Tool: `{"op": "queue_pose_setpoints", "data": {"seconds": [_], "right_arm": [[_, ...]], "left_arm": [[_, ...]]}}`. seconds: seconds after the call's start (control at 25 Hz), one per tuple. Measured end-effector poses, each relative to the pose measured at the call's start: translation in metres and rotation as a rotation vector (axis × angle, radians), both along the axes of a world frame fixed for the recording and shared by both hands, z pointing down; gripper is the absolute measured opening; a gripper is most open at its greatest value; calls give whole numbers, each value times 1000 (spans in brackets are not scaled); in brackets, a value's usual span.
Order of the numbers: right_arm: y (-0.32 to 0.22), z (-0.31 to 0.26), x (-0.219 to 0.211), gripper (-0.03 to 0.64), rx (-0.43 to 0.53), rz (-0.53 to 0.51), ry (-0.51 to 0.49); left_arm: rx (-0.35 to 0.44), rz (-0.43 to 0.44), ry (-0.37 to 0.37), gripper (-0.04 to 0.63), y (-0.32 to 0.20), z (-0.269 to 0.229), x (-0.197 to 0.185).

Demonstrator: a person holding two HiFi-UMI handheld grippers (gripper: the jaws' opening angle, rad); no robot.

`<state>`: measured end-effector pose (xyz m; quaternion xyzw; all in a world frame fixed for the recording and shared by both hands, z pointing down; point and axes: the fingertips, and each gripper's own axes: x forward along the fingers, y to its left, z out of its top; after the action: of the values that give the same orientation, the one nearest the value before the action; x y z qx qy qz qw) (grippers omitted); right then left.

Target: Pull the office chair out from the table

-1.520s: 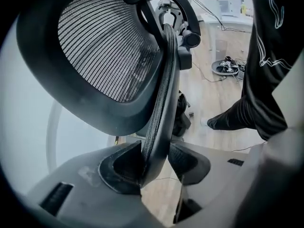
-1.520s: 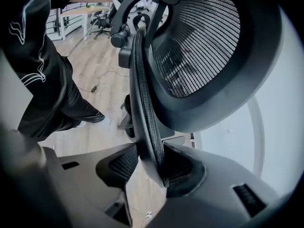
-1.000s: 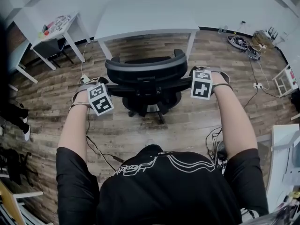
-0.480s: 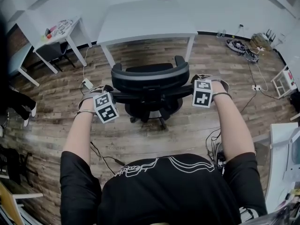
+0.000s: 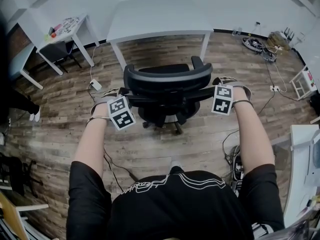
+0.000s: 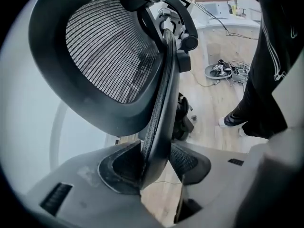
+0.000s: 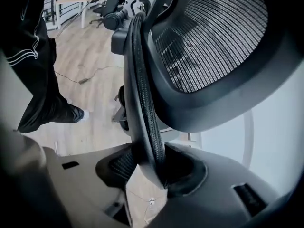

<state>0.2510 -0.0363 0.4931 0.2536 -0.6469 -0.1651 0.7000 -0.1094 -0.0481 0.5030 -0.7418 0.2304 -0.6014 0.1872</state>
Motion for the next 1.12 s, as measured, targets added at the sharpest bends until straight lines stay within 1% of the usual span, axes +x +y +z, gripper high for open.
{"op": "queue_pose_setpoints", "data": {"seconds": [0.08, 0.16, 0.24, 0.32, 0.44, 0.56, 0.68, 0.8, 0.88, 1.0, 1.12], "right_arm": [[-1, -1, -1, 184, 74, 27, -9], [-3, -2, -2, 195, 175, 58, -21], [-3, -5, 0, 213, 271, 88, -47], [-2, -11, 6, 226, 355, 136, -85], [7, -18, 9, 246, 443, 205, -162], [24, -30, 14, 253, 480, 251, -233], [43, -44, 12, 253, 507, 293, -332], [70, -53, -3, 253, 484, 319, -458], [90, -61, -27, 252, 449, 320, -582], [120, -90, -76, 252, 442, 283, -787], [158, -112, -122, 252, 442, 219, -916]], "left_arm": [[14, 7, 8, 175, 5, 0, 0], [36, 1, 29, 178, 9, 0, 1], [66, -14, 75, 181, 12, -1, 4], [118, -28, 125, 196, 9, -6, 8], [189, -75, 226, 231, 8, -12, 5], [218, -132, 349, 261, 13, -21, 3], [200, -181, 502, 261, 27, -41, 0], [199, -207, 624, 259, 49, -61, -4], [177, -215, 701, 259, 70, -73, -4], [116, -207, 832, 255, 109, -92, 3], [49, -205, 964, 225, 154, -109, 11]]}}
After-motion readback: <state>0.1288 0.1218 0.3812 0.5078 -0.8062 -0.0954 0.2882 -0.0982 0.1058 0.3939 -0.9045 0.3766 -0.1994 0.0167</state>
